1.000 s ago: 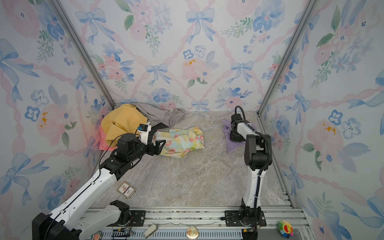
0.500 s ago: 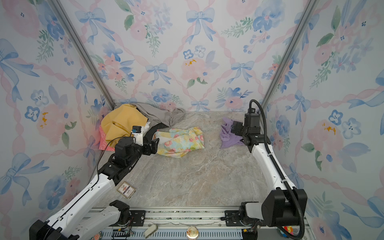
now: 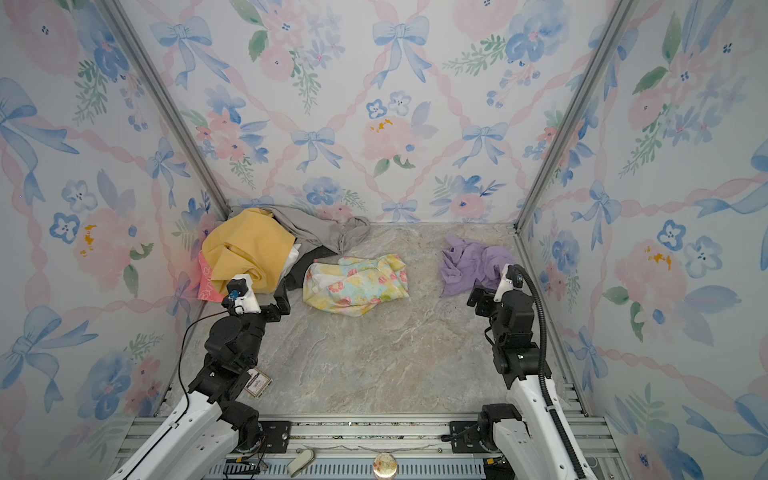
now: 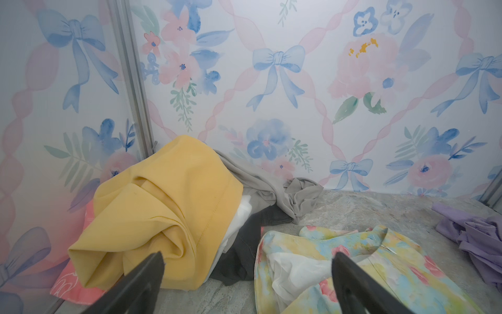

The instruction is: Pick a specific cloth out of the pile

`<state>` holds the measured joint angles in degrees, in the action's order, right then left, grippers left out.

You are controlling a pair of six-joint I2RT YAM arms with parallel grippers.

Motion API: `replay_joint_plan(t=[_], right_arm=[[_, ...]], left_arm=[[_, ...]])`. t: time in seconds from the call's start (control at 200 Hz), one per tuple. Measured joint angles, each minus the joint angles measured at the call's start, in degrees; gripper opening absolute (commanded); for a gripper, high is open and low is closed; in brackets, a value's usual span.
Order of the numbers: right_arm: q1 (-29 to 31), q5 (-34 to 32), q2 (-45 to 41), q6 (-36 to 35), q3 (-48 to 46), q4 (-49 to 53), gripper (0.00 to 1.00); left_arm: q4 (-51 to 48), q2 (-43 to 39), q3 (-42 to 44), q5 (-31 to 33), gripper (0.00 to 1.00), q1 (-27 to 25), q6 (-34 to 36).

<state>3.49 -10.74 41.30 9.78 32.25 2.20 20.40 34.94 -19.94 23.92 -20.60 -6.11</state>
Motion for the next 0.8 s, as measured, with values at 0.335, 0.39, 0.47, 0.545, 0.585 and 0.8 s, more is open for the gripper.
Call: replay_joint_plan(t=[0.335, 0.39, 0.47, 0.545, 0.585, 0.8], right_arm=[[0.0, -0.5, -0.6, -1.6, -7.3, -9.4, 0.97], [0.0, -0.6, 0.1, -2.0, -8.6, -12.5, 0.97], [0.0, -0.6, 2.1, -2.6, -10.8, -16.9, 0.97], [0.0, -0.6, 5.5, -3.2, -12.7, -20.8, 0.97], [0.1, -0.9, 7.7, -3.6, -13.6, -22.6, 0.97], [1.3, -2.5, 17.9, -5.6, -14.9, -32.9, 0.97]], left_arm=[[10.1, 10.9, 3.1, -0.2, 0.98, 3.3, 1.1], [10.9, 14.9, 2.0, -1.1, 0.98, 5.2, 0.9], [12.2, 20.4, 0.6, -1.5, 0.98, 8.0, 0.3], [14.2, 25.4, 0.1, -1.8, 0.98, 9.8, -0.1], [15.2, 27.9, 0.1, -2.1, 0.98, 10.2, -0.3], [21.7, 37.3, 0.7, -5.8, 0.98, 10.5, -1.0]])
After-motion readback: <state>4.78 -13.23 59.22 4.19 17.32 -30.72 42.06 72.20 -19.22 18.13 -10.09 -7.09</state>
